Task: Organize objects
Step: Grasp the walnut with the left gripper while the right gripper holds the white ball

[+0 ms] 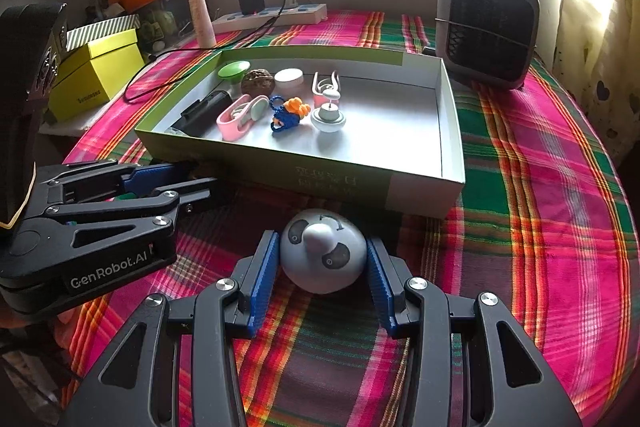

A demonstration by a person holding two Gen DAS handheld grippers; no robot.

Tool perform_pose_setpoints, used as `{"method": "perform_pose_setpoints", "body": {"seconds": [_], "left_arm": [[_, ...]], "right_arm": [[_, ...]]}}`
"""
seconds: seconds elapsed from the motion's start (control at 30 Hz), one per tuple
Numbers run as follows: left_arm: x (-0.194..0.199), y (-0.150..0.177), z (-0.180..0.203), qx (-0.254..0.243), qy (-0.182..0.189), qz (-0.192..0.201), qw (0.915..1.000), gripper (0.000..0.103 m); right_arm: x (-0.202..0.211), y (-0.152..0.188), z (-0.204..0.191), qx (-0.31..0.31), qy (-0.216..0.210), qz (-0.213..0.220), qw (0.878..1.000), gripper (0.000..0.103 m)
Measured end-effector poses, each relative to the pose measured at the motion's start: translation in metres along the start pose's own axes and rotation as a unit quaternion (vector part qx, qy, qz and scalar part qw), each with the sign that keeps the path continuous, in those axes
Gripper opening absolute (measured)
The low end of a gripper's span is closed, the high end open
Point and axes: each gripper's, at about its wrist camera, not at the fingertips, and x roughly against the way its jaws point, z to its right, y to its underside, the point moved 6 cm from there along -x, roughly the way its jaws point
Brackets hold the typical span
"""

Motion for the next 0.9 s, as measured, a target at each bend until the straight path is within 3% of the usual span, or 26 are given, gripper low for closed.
{"method": "perform_pose_setpoints", "body": {"seconds": [0.9], "left_arm": [[0.016, 0.004, 0.0, 0.004, 0.0, 0.019, 0.9998, 0.029]], "right_arm": [[0.005, -0.001, -0.004, 0.004, 0.0, 0.006, 1.0, 0.044]]}}
